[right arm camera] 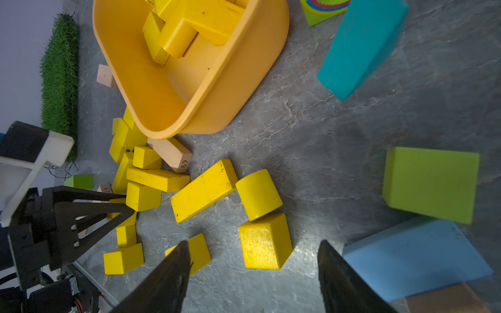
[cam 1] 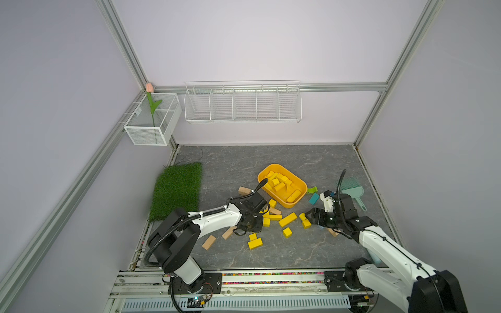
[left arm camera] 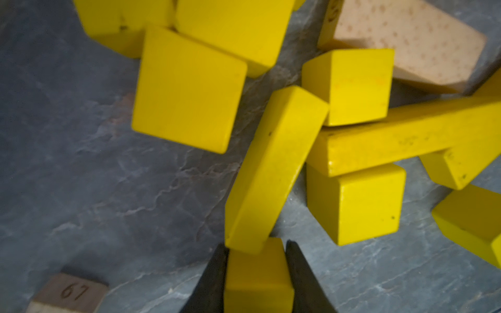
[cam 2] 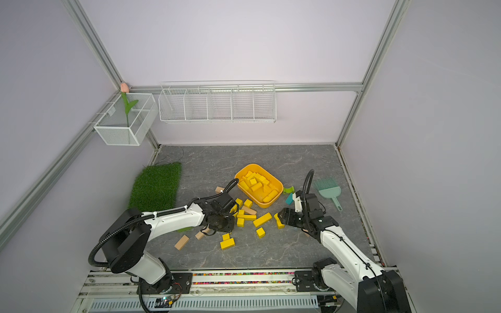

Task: Pick out the yellow building blocks
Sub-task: Pick up the building block from the center of the board.

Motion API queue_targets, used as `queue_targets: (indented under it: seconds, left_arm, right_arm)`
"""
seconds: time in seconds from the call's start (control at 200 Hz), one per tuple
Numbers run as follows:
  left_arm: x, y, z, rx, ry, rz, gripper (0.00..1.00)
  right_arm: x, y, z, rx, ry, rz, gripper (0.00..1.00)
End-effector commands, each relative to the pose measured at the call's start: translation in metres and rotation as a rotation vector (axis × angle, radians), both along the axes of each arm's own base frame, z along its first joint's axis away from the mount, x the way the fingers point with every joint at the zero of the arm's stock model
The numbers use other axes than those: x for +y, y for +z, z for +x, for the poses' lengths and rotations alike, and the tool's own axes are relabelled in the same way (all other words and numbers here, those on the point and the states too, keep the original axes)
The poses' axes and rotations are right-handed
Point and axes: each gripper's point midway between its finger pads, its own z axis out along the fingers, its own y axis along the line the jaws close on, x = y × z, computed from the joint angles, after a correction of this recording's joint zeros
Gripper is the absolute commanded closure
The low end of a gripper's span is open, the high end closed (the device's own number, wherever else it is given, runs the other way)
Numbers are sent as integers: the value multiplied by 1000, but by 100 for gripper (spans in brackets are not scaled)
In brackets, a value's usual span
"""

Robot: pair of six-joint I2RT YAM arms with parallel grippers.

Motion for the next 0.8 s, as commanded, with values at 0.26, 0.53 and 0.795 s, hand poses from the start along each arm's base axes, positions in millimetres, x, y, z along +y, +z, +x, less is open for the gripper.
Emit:
queue_targets:
  seconds: [0.26,0.53,0.795]
  left_arm:
    - [-11,76,16,-109,18,-63,79]
    - [-32,125,48,-199,-36,-44,77]
    - [-68,142,92,-242,-103,29,77]
  right_arm:
    - [2,3,1,-15,9,18,25]
    - [9,-1,5,1,30,36,25]
    - [8,1,4,-12,28,35,25]
